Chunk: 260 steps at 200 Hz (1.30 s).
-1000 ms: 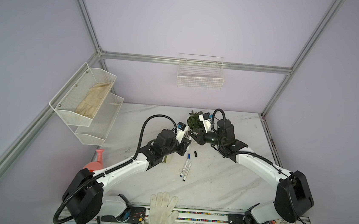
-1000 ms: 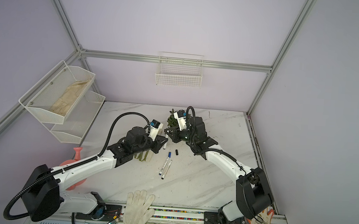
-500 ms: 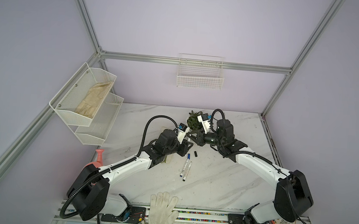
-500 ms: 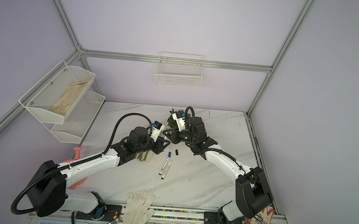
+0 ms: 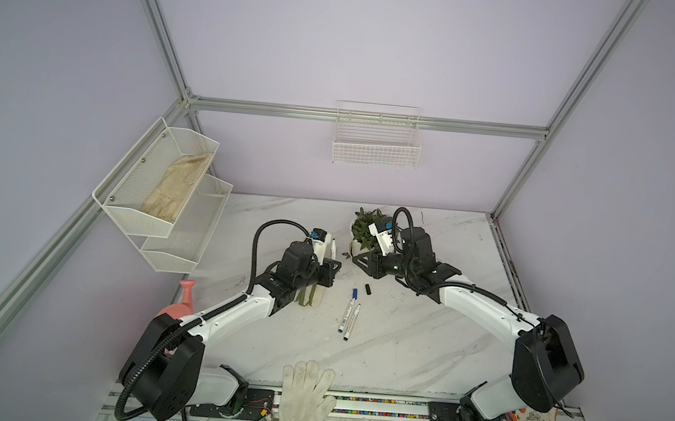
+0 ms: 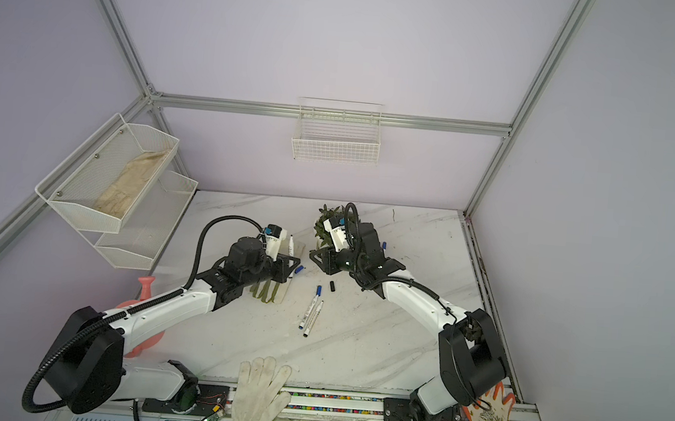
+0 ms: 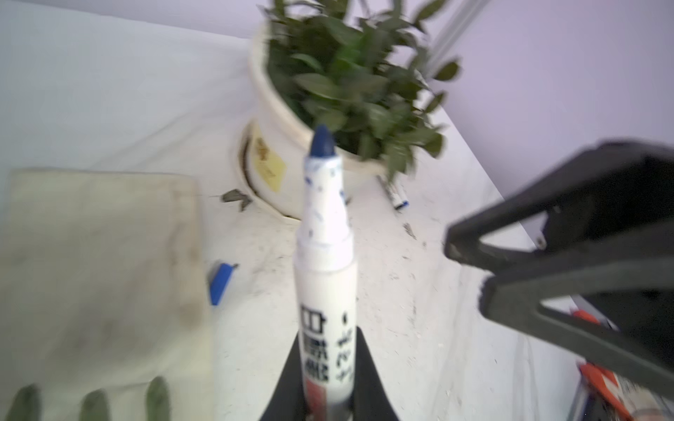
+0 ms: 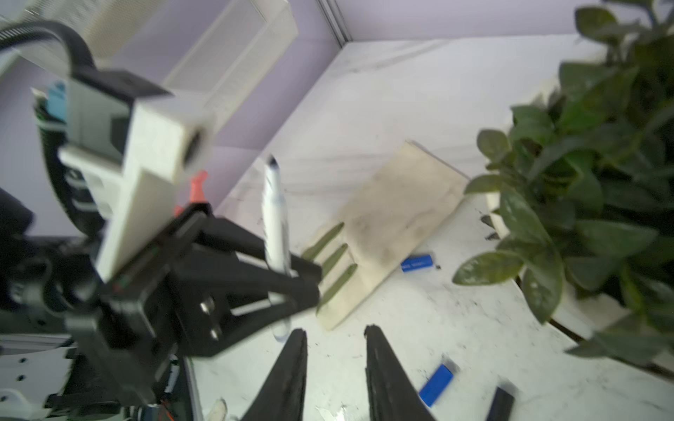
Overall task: Insert the pens into the pen caps
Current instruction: 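Hold the black-tipped marker upright with the left gripper while the right gripper approaches, then lower the right gripper to the table and grasp a blue cap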
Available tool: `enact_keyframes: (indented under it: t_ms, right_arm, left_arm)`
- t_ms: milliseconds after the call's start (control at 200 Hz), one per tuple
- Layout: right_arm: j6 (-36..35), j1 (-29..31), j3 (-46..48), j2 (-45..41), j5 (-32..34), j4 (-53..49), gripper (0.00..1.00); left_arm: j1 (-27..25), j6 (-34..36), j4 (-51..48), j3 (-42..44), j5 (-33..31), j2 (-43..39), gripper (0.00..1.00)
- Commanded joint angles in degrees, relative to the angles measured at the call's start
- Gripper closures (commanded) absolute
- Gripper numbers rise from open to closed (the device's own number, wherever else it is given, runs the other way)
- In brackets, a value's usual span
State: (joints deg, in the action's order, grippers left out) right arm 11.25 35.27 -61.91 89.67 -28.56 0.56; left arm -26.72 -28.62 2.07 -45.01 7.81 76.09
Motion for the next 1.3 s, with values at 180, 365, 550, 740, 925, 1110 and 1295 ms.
enact_keyframes:
  t_ms: [180, 365, 550, 740, 925, 1110, 1295]
  right_arm:
    - [-3.48, 6.76, -0.92, 8.07, 15.31, -8.52, 0.65]
    - [-1.44, 7.45, -4.42, 13.78, 21.7, -10.44, 0.65]
    - [0.43, 7.45, -6.69, 17.56, 26.36, -11.01, 0.65]
    - [1.16, 7.45, -7.69, 20.52, 26.11, -12.89, 0.65]
    - [0.97, 7.49, -6.75, 20.72, 24.56, -14.29, 0.65]
    - [1.32, 7.8, -6.43, 22.08, 23.72, -14.88, 0.65]
    - [1.32, 7.8, -7.63, 23.78, 24.52, -16.0, 0.71]
  left_arm:
    - [1.63, -5.11, -0.7, 2.84, -6.96, -2.44, 1.0]
    - [1.64, -4.95, -1.27, 2.91, -6.71, -2.64, 1.0]
    - [1.66, -4.26, -1.01, 3.79, -6.95, -3.41, 1.0]
    - [1.58, -3.82, -0.75, 3.93, -6.67, -3.34, 1.0]
    - [1.66, -3.27, -0.66, 4.23, -6.51, -3.32, 1.0]
    - [1.54, -3.09, -0.63, 4.41, -6.33, -3.41, 1.0]
    - [1.54, -2.5, -0.57, 4.37, -5.97, -3.67, 1.0]
